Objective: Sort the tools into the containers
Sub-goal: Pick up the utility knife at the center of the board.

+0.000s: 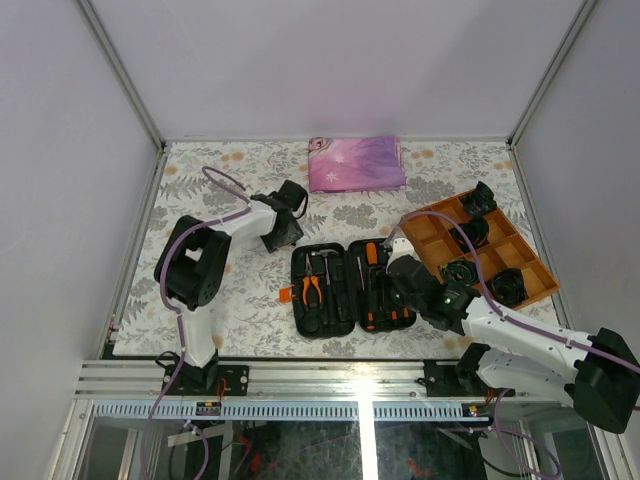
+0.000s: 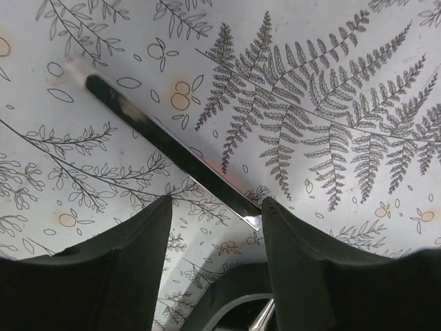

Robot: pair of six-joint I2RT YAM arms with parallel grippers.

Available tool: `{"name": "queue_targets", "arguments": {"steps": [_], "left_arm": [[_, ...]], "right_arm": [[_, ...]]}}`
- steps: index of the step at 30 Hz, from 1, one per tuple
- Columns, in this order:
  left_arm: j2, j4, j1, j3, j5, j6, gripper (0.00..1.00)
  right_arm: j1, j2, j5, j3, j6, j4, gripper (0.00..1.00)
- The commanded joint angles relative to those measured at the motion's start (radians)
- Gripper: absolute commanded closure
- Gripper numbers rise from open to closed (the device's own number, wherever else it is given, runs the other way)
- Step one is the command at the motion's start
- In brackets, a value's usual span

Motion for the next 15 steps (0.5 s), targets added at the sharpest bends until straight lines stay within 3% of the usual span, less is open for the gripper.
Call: {"name": "queue_targets", "arguments": {"steps": [1,7,15], "left_arm": [[0.024,-0.031,0.000,0.021,-0.067,-0.019,0.46],[0.054,-0.030,0.004,0.029,-0.071,-0.001,0.49],[0.028,0.009,0.048,-0.045,-0.065,0.040,0.67]], "right_arm": [[0.005,-0.024,0.032,-0.002,0.011,0.034,0.28],[0.004,-0.038,0.037,-0.009,0.014,0.024,0.28],[0.005,-0.062,0.042,-0.030,0.023,0.015,0.28]]}}
